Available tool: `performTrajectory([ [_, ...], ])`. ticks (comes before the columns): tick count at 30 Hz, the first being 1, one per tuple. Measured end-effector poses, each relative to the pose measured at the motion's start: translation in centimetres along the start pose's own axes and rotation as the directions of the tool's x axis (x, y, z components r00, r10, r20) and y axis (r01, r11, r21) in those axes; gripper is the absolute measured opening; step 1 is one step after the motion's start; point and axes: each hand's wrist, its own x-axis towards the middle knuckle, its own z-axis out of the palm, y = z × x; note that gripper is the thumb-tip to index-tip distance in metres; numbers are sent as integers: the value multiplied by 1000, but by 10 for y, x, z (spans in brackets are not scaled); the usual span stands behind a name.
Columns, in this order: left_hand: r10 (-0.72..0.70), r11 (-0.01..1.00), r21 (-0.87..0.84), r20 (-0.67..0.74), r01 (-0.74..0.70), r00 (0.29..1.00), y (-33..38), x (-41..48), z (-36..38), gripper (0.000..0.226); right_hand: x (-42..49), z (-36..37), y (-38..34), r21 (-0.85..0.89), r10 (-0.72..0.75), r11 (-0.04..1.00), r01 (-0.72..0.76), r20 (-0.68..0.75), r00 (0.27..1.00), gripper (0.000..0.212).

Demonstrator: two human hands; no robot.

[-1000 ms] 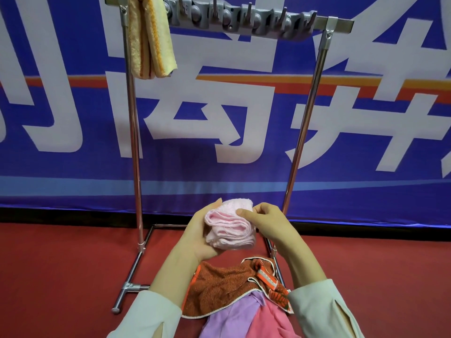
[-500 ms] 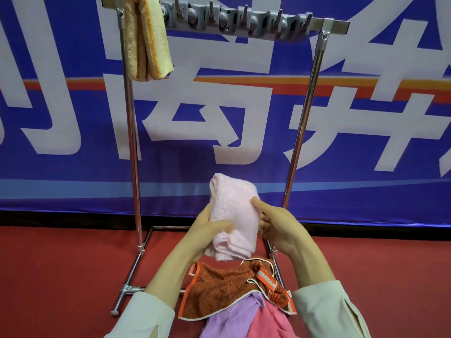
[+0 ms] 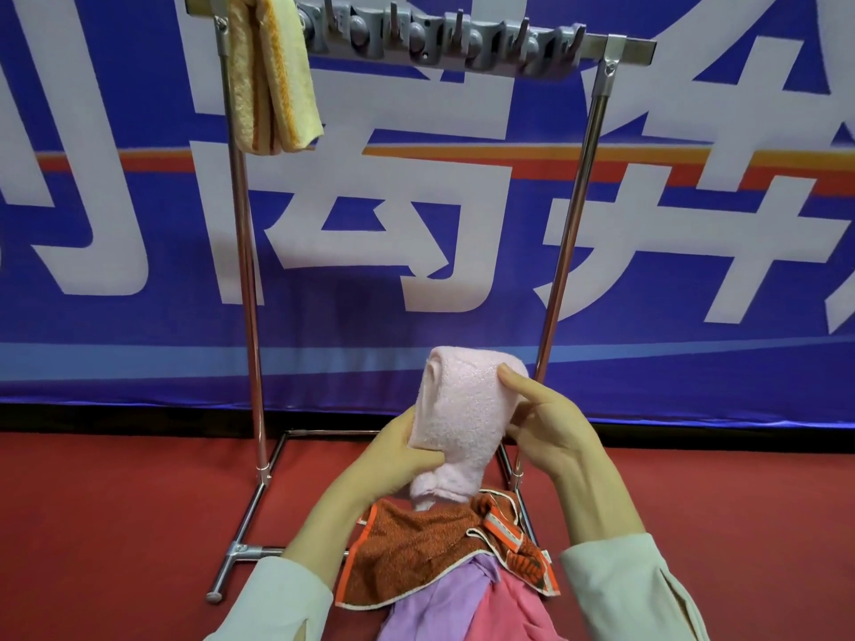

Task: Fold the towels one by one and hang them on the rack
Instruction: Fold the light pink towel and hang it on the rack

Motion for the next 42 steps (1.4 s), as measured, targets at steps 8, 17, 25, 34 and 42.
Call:
performTrajectory([
  [8,-368,925,56,-112,376,923,10,0,9,91,0,5,8,-325,-85,941,90,29,996,8],
  [17,-382,757,-605,-106,245,918,17,5,10,41,-2,15,22,-355,-54,931,81,85,995,19],
  [25,-261,915,-384,-322,126,910,13,7,-7,23,2,2,19,-829,-181,546,125,29,983,42],
  [34,-9,987,158,105,-8,994,33,-3,-12,39,-6,17,22,-543,-245,726,422,369,897,30],
  [42,-19,962,273,168,-28,986,45,-14,-24,17,-13,13,22,-607,-60,704,369,467,882,61],
])
